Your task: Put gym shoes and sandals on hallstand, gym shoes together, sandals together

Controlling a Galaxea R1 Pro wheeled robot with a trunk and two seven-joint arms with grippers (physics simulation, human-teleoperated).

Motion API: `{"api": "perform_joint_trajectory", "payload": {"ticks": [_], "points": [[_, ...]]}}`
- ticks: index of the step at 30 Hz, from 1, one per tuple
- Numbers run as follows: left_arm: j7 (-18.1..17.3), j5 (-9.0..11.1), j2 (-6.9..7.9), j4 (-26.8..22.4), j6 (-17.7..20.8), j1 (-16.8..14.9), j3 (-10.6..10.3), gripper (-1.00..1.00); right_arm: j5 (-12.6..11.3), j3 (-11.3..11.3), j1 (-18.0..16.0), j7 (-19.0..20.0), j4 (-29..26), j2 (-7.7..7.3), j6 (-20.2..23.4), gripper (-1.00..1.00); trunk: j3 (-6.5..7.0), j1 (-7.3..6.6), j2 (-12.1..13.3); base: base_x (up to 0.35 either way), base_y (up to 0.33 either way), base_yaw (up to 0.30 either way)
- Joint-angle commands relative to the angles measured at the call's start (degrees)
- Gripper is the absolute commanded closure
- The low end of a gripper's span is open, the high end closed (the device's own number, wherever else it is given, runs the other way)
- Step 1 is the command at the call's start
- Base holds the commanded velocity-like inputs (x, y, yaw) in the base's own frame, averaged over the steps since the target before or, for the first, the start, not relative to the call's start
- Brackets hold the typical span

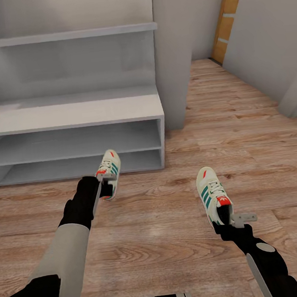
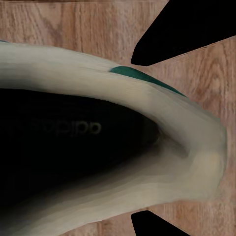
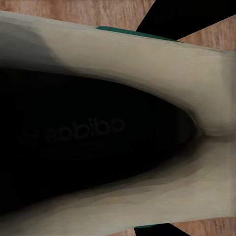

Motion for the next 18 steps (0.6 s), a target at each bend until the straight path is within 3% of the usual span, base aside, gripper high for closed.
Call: {"api": "perform_joint_trajectory", "payload": {"ticks": [1,13,18], "points": [[-0.53,-0.64,-0.07,-0.06,-0.49,-0.03,0.23,1.00,0.01,-0.01,-0.02,0.05,-0.08,0.00,0.31,1.00,-0.04,-0.01,-0.02,0.000,0.000,0.000],[-0.52,-0.45,-0.13,0.23,-10.17,-0.03,0.27,1.00,0.01,-0.01,-0.02,0.05,-0.04,-0.03,0.31,1.00,-0.04,-0.01,-0.02,0.000,0.000,0.000],[-0.47,-0.30,-0.12,5.80,-16.14,-0.03,0.63,1.00,0.01,-0.01,-0.02,0.05,-0.07,-0.02,0.31,1.00,-0.04,-0.01,-0.02,0.000,0.000,0.000]]}}
